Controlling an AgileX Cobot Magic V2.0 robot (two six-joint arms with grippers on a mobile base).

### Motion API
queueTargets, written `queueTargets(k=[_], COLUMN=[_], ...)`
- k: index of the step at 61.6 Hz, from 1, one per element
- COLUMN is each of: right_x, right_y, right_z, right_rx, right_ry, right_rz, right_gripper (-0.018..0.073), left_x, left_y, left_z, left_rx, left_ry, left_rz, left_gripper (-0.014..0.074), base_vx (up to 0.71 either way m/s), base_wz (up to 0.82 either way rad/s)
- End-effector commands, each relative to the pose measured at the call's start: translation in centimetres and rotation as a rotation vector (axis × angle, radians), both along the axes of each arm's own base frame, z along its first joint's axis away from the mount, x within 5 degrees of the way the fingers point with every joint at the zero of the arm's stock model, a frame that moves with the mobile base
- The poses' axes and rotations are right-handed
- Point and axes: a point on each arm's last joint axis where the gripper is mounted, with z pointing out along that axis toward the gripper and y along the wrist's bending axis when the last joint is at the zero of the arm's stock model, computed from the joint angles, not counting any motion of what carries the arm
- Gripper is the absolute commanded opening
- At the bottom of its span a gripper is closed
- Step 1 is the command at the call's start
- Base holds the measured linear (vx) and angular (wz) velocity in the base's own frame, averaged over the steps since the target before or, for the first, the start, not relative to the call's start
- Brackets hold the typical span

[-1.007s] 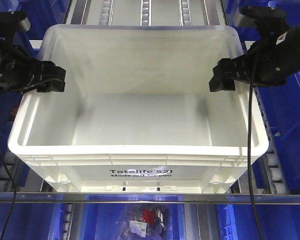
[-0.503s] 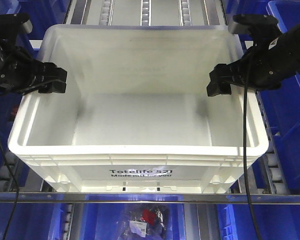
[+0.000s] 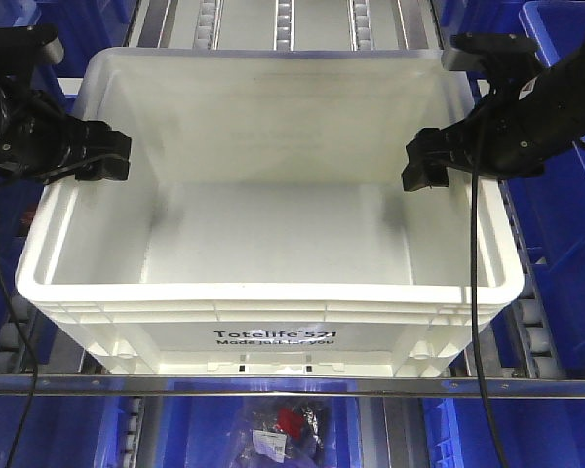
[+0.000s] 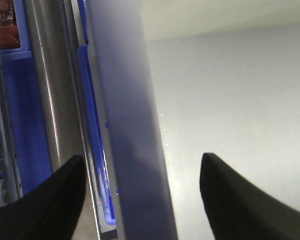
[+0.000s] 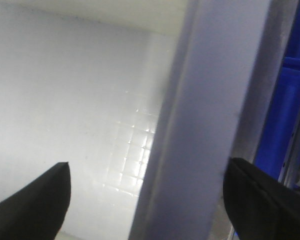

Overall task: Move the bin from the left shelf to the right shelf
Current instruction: 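Close both grippers on the tote's side rims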

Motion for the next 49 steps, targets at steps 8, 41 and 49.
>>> queueTargets(k=[8,41,49], right_x=[0.0,-0.2,-0.9], right_y=[-0.2,-0.3,-0.4], right_z=[2.2,2.8,3.9], right_rx=[0.021,0.022,0.030], right_ry=[-0.100,-0.131,-0.168], right_rz=[-0.011,-0.006,-0.007], right_gripper=[0.0454,-0.0007,-0.0007], left_x=[0.0,-0.2,-0.7], left_y=[-0.2,-0.2,-0.1], left_z=[2.1,2.5,3.3], left_rx=[-0.025,-0.034,-0.039], left_ry=[-0.103,-0.124,-0.157], left_rz=[-0.011,-0.011,-0.010], left_gripper=[0.0281,-0.0009,-0.0009], base_vx=[0.00,0.00,0.00], base_wz=[0.00,0.00,0.00])
